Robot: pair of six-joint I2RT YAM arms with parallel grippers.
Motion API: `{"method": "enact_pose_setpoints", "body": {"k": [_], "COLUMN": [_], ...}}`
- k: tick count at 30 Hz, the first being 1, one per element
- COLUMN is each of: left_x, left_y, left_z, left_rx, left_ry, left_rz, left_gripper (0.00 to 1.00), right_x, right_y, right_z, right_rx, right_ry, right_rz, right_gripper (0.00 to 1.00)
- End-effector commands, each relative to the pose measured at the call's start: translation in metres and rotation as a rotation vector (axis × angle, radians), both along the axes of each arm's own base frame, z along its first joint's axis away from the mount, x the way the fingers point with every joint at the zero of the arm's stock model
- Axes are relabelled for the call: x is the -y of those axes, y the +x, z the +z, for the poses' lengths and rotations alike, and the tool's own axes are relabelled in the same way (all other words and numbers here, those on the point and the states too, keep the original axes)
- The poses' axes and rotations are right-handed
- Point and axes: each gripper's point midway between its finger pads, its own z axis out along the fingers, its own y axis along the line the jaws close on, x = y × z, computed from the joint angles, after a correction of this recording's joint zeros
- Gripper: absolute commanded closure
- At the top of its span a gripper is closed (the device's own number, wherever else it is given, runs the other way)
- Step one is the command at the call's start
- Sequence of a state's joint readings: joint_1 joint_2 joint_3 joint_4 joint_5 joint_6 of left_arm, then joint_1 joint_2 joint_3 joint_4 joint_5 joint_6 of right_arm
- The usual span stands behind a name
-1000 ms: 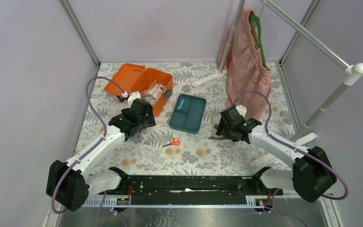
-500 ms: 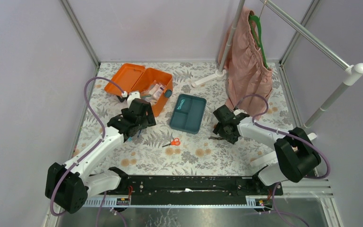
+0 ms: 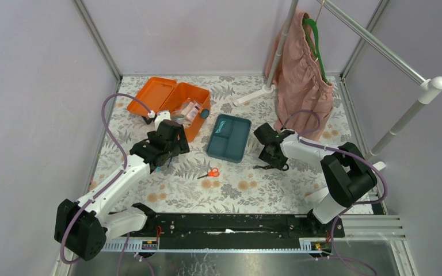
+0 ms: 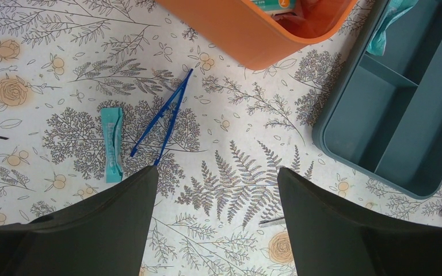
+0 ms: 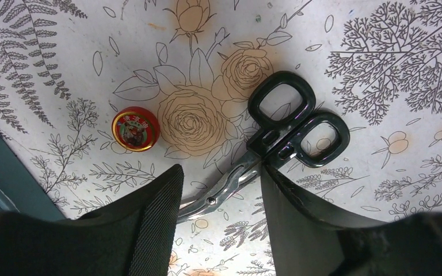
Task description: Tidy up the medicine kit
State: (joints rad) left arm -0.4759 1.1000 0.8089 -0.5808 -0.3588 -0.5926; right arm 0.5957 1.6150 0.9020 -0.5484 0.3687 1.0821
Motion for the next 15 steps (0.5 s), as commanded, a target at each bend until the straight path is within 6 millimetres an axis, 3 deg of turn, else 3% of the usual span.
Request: {"method": "enact_pose_setpoints", "body": {"k": [1,9,15], "left_x": [-0.001,0.0,0.0], "left_y": [0.005,0.003,0.001], "left_z": [0.007,0.003,0.002], "left_rx": [0.039,0.027,0.027], "left_ry": [-0.008,-0.015,-0.026], "left_rz": [0.003,0.002,0.005], "left_gripper": [0.16,0.16,0.17], "right_x": [0.001,0.007,-0.002], "right_y": [-0.01,-0.02,-0.018], "right_z": [-0.007,-0.008,0.001], "right_rx": [-0.035,-0.012,0.04], "right_ry": [-0.007,0.0,0.022], "right_rz": [0.015,0.127,0.401], "right_gripper": [0.43,0.65,0.67]}}
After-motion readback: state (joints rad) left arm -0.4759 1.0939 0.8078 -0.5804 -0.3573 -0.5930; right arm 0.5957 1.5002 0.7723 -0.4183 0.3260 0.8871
